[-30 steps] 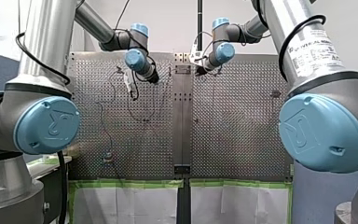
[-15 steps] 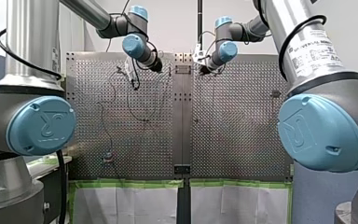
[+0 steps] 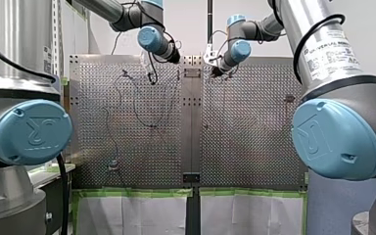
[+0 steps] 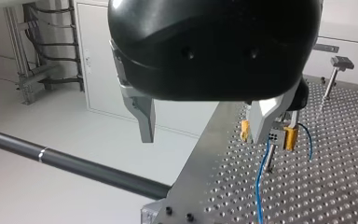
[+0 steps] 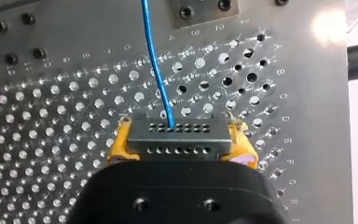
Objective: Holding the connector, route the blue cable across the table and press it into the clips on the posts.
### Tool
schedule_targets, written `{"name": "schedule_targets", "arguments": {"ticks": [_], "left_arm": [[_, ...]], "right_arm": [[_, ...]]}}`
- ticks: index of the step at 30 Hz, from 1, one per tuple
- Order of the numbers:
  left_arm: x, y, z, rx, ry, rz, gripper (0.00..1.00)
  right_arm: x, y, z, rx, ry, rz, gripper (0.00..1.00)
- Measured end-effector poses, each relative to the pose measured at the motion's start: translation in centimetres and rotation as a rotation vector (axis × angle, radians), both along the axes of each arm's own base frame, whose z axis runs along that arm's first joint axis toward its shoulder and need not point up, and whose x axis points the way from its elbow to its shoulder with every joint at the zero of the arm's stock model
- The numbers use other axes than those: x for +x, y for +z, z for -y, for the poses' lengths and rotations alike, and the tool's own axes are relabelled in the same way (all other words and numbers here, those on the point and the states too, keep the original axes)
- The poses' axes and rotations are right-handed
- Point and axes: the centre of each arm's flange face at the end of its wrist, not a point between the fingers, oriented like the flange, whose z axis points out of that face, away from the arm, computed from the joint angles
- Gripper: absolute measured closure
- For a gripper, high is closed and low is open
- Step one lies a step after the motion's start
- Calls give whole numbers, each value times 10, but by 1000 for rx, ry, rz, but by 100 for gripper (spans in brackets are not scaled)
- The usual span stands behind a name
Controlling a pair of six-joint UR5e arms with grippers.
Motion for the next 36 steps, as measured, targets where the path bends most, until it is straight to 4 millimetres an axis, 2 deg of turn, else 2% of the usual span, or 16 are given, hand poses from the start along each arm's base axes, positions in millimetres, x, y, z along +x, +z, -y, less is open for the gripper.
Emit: {"name": "schedule_targets", "arguments": {"ticks": [7, 21, 27, 36], "left_arm": [[0, -5, 26, 21, 1, -12, 0], [-4, -34, 89, 56, -41, -54, 0], [14, -44, 90, 67, -4, -72, 0], [29, -35, 79, 56, 45, -59, 0]], "right_arm": [[-6, 7, -3, -5, -16, -5, 100], [-15, -1, -2, 6, -40, -25, 100], [-15, 0, -2, 6, -41, -25, 100], [-15, -1, -2, 5, -41, -25, 100]]}}
